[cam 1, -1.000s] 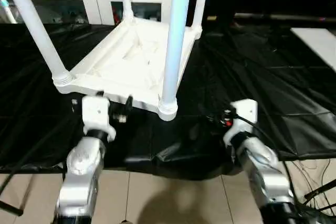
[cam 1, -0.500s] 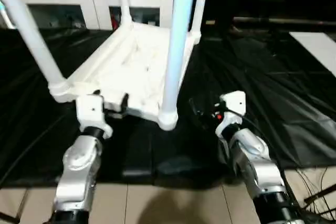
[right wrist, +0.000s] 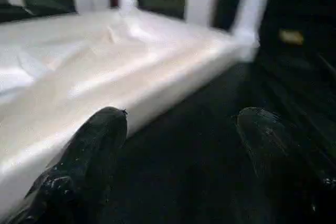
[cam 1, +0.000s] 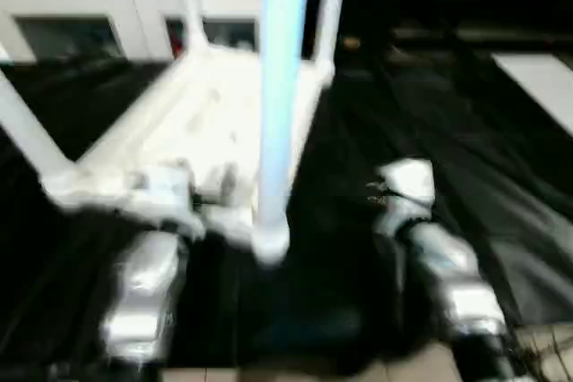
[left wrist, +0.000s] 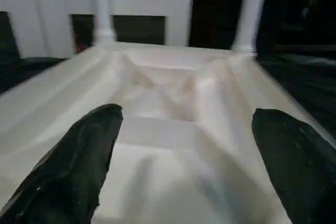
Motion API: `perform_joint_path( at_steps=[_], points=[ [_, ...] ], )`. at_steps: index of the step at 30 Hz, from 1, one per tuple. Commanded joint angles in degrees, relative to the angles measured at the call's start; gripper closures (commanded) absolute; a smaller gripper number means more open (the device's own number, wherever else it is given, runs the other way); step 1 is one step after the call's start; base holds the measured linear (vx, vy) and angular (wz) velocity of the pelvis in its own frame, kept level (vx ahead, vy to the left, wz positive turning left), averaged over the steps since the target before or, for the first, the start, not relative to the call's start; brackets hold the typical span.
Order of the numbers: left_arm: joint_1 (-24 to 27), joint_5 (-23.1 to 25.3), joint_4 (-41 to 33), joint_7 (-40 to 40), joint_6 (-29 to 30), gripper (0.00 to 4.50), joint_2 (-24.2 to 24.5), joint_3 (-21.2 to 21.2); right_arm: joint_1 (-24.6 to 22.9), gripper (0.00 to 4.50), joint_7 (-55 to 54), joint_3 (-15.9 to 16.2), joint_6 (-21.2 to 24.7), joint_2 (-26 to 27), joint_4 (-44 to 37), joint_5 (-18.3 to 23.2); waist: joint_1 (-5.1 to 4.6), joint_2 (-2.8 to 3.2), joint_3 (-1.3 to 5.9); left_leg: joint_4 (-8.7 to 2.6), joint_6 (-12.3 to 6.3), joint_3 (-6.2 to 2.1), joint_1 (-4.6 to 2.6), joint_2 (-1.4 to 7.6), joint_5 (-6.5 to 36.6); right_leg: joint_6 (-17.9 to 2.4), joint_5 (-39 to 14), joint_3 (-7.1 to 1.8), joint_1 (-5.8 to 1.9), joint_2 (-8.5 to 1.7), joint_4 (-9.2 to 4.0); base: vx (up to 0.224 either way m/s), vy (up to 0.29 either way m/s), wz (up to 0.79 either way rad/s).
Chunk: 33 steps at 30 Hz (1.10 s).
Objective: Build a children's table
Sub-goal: Rotate table base
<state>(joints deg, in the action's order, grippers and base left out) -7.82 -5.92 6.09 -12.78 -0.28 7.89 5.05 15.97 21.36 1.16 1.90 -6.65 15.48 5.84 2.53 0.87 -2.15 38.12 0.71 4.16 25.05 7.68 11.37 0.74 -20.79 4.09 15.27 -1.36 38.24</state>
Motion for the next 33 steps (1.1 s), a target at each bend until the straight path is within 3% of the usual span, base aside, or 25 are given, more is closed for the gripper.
perform_joint_path(
  at_steps=[1, 2, 3, 4, 5, 6, 7, 8, 9, 10, 12, 13, 15, 17, 19, 24, 25, 28, 33],
  points=[
    [0.13, -0.37, 1.09, -2.19, -0.39, 0.07, 0.57, -0.01, -0.25, 0.71, -0.16, 1.01, 0.34, -0.5, -0.68, -0.59, -2.34, 1.58, 4.36, -3.74, -27.48, -8.55, -9.32, 10.86, -48.16, -0.96, 11.31, -2.51, 6.09, -3.97, 2.83, 0.065, 0.01, -0.26],
    [0.07, -0.48, 1.4, -2.91, -0.63, 0.07, 0.79, -0.13, -0.29, 0.71, -0.19, 0.98, 0.34, -0.63, -0.72, -0.58, -1.73, 1.81, 4.93, -2.3, -27.12, -8.95, -9.92, 10.33, -60.22, 0.93, 13.44, -3.84, 7.27, -5.15, 2.25, 0.065, 0.01, -0.26],
    [0.25, -2.14, 1.6, -8.35, -1.77, 0.07, 2.26, -1.36, -0.36, 0.71, -0.16, 0.75, 0.29, -0.95, -0.75, -0.49, -1.19, 1.03, 4.96, -2.03, -21.42, -7.23, -8.99, 7.84, -71.9, 4.51, 19.33, -5.11, 7.36, -5.27, 0.0, -0.024, 0.056, -0.16],
    [0.29, -3.64, 1.66, -14.18, -1.28, 0.07, 4.31, -2.99, -0.35, 0.71, -0.16, 0.53, 0.21, -1.21, -0.77, -0.51, -0.66, 0.46, 4.93, -2.6, -18.97, -6.7, -8.03, 6.32, -69.66, 4.91, 20.89, -5.48, 7.03, -5.21, -1.12, -0.143, 0.086, -0.12],
    [0.22, -4.3, 1.92, -19.08, -0.88, 0.07, 6.46, -4.59, -0.3, 0.71, -0.06, 0.33, 0.11, -1.45, -0.74, -0.53, 0.22, -0.71, 3.96, -3.19, -14.58, -3.14, -4.64, 2.66, -50.65, 1.75, 22.19, -5.52, 5.99, -5.88, -4.33, -0.143, 0.086, -0.12],
    [0.12, -4.5, 2.13, -21.54, -0.57, 0.07, 7.69, -5.45, -0.25, 0.71, 0.0, 0.22, 0.05, -1.54, -0.7, -0.57, 0.7, -1.68, 3.59, -3.72, -10.59, 0.0, -2.35, 0.51, -24.53, -1.27, 18.58, -5.58, 4.32, -7.47, -5.56, -0.089, 0.029, -0.07],
    [-0.17, -4.46, 2.56, -23.98, -0.22, 0.07, 9.26, -6.33, -0.12, 0.71, 0.1, 0.02, 0.1, -1.65, -0.63, -0.58, 0.94, -1.73, 3.56, -5.36, -6.6, 0.71, -1.92, 1.6, -7.88, -3.68, 14.54, -5.56, 3.07, -8.0, -5.66, -0.055, -0.02, -0.09],
    [-0.75, -4.08, 3.29, -26.15, 0.01, 0.07, 10.93, -7.06, 0.01, 0.71, 0.22, -0.13, 0.11, -1.86, -0.51, -0.62, 0.88, -1.35, 3.38, -6.3, -4.91, 0.82, -2.18, 2.2, -2.22, -5.21, 12.36, -5.1, 3.05, -7.58, -5.65, -0.055, -0.02, -0.09],
    [-2.01, -3.54, 4.69, -28.99, -0.06, 0.07, 13.04, -7.86, 0.12, 0.71, 0.99, -0.21, 0.01, -2.33, -0.42, -0.43, 0.26, -0.47, 2.91, -7.92, -1.97, 1.21, -2.86, 3.05, 8.78, -8.21, 5.3, -4.2, 3.62, -6.52, -5.87, -0.098, -0.02, -0.09],
    [-4.83, -2.73, 7.55, -33.92, -0.46, 0.07, 16.51, -8.85, 0.23, 0.71, 3.03, -0.31, 0.17, -3.42, -0.41, 0.26, -0.06, -0.08, 2.59, -8.7, 0.74, 1.56, -3.17, 3.31, 17.52, -9.21, -2.68, -4.15, 4.27, -6.1, -6.29, -0.105, -0.02, -0.05],
    [-6.79, -2.11, 9.46, -36.8, -1.12, 0.07, 18.4, -9.38, 0.2, 0.71, 4.87, -0.33, 0.46, -4.24, -0.56, 1.08, -0.31, 0.03, 2.42, -9.03, 3.64, 1.97, -3.86, 3.7, 24.46, -9.13, -8.72, -4.35, 5.13, -6.03, -6.78, -0.104, -0.022, -0.03],
    [-9.3, -0.72, 12.15, -39.43, -2.03, 0.07, 20.22, -9.84, 0.09, 0.71, 7.1, 0.11, 0.87, -5.51, -0.83, 1.99, -0.47, 0.12, 2.19, -9.43, 6.21, 1.93, -3.93, 3.99, 28.6, -8.83, -11.17, -4.41, 5.33, -6.27, -6.94, -0.1, -0.004, -0.03],
    [-12.41, 1.08, 15.32, -43.9, -2.24, 0.07, 23.02, -11.52, 0.13, 0.71, 10.24, 1.38, 0.74, -7.73, -0.84, 2.06, -0.28, -0.18, 1.89, -9.27, 6.91, 2.27, -4.66, 3.91, 32.11, -7.78, -16.41, -4.65, 6.13, -6.58, -7.84, -0.103, 0.004, -0.03],
    [-14.94, 2.25, 17.3, -48.1, -1.99, 0.07, 25.35, -13.74, 0.06, 0.71, 13.32, 2.22, 0.75, -9.58, -0.97, 2.21, -0.24, -0.31, 1.91, -9.38, 6.63, 2.32, -4.45, 3.96, 31.15, -7.2, -19.77, -4.9, 5.79, -7.29, -8.14, -0.087, 0.012, -0.04],
    [-19.39, 3.87, 20.42, -54.37, -1.68, 0.07, 27.64, -18.11, 0.02, 0.71, 18.48, 3.89, 0.48, -12.37, -1.33, 1.64, -0.15, 0.0, 2.2, -9.7, 6.19, 2.43, -3.96, 4.21, 27.99, -7.8, -15.5, -4.7, 5.63, -6.99, -7.64, 0.0, 0.0, 0.0],
    [-24.7, 6.73, 26.18, -59.71, -1.66, 0.07, 27.72, -21.41, 0.0, 0.71, 22.34, 5.77, -0.05, -14.34, -1.57, 0.96, -0.31, 0.16, 2.33, -9.65, 5.8, 2.86, -4.13, 4.22, 27.58, -9.98, -12.65, -4.5, 5.76, -6.99, -7.51, 0.0, 0.0, 0.0],
    [-26.23, 8.23, 28.55, -59.49, -2.47, 0.07, 27.12, -21.98, -0.02, 0.71, 22.89, 6.22, 0.09, -14.64, -1.67, 1.05, -0.27, 0.51, 2.32, -9.59, 5.73, 2.89, -4.19, 4.23, 27.55, -10.08, -12.41, -4.57, 5.82, -7.02, -7.5, 0.0, 0.0, 0.0],
    [-28.59, 10.26, 33.36, -57.09, -4.99, 0.07, 25.51, -22.41, -0.24, 0.71, 23.3, 6.81, 0.11, -14.51, -2.37, 1.01, -0.14, 0.05, 2.45, -9.34, 4.76, 3.21, -4.24, 4.4, 25.61, -11.13, -10.38, -4.67, 5.81, -7.26, -7.51, 0.0, 0.0, 0.0],
    [-30.73, 9.47, 37.49, -58.0, -4.6, 0.36, 24.61, -23.0, -1.02, 0.71, 25.37, 8.42, 0.27, -14.77, -3.41, 0.91, 0.09, -0.3, 2.76, -9.17, 2.64, 3.77, -3.7, 4.54, 20.14, -12.17, -5.58, -4.47, 5.39, -7.09, -7.03, 0.0, 0.0, 0.0]
  ],
)
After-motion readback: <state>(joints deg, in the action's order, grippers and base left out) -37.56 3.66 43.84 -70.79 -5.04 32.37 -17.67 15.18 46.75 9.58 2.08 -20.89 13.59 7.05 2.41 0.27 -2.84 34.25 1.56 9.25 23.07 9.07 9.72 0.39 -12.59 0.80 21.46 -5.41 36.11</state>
